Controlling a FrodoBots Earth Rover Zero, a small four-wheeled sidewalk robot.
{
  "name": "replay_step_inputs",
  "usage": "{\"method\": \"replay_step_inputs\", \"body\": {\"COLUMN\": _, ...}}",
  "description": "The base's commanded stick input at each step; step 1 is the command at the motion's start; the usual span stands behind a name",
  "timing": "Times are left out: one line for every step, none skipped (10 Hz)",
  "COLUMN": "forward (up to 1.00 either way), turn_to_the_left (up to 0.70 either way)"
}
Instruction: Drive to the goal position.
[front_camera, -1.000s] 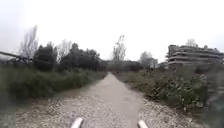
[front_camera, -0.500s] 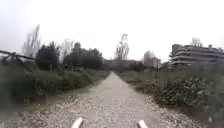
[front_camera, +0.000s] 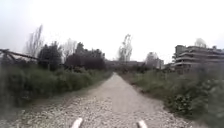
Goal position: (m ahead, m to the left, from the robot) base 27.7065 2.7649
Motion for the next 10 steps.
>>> {"method": "replay_step_inputs", "body": {"forward": 0.7, "turn_to_the_left": -0.04}}
{"method": "replay_step_inputs", "body": {"forward": 0.7, "turn_to_the_left": 0.0}}
{"method": "replay_step_inputs", "body": {"forward": 0.7, "turn_to_the_left": 0.0}}
{"method": "replay_step_inputs", "body": {"forward": 0.7, "turn_to_the_left": 0.0}}
{"method": "replay_step_inputs", "body": {"forward": 0.7, "turn_to_the_left": 0.0}}
{"method": "replay_step_inputs", "body": {"forward": 0.7, "turn_to_the_left": 0.0}}
{"method": "replay_step_inputs", "body": {"forward": 0.7, "turn_to_the_left": 0.0}}
{"method": "replay_step_inputs", "body": {"forward": 0.7, "turn_to_the_left": 0.0}}
{"method": "replay_step_inputs", "body": {"forward": 0.7, "turn_to_the_left": 0.0}}
{"method": "replay_step_inputs", "body": {"forward": 0.7, "turn_to_the_left": 0.0}}
